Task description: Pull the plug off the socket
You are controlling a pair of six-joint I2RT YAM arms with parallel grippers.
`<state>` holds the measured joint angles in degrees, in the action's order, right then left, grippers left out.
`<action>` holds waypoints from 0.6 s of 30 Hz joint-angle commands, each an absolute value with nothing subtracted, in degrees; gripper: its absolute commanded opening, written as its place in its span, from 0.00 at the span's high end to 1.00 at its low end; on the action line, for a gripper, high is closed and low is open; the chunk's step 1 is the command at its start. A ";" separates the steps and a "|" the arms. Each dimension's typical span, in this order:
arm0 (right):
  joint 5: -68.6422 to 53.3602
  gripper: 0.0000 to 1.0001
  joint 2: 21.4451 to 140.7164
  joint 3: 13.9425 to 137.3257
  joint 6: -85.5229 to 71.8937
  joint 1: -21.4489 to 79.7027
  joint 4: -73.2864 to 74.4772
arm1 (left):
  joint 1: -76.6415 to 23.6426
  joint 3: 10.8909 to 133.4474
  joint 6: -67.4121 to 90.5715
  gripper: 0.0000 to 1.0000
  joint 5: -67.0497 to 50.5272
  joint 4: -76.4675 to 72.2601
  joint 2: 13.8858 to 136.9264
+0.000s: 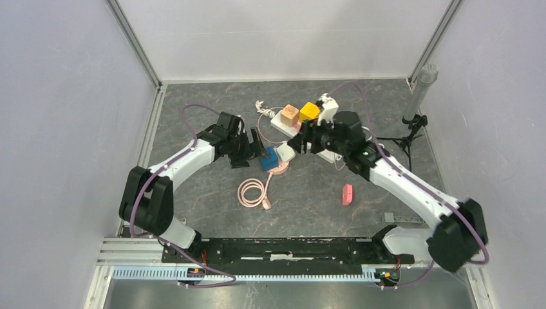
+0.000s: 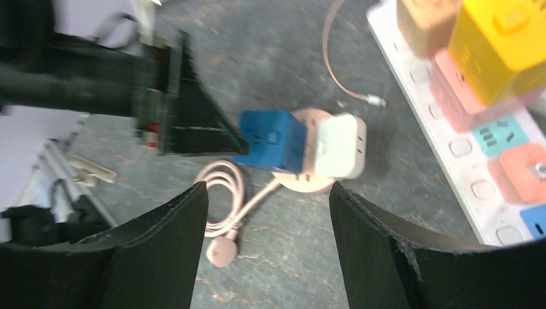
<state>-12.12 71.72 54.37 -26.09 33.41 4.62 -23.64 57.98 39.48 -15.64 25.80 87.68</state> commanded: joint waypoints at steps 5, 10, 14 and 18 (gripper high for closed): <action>0.17 0.26 87.10 59.82 -24.69 37.31 9.12 | -23.89 57.73 44.55 0.10 -14.09 22.20 88.99; 0.18 0.27 92.36 61.33 -25.80 37.71 7.06 | -23.89 57.48 43.91 0.19 -13.65 23.08 90.50; 1.45 0.27 96.14 64.09 -24.86 37.70 8.45 | -23.83 57.01 43.04 0.23 -11.62 24.14 90.62; 0.18 0.25 99.35 66.15 -24.47 37.66 8.53 | -23.89 56.69 42.21 0.25 -10.57 24.78 90.62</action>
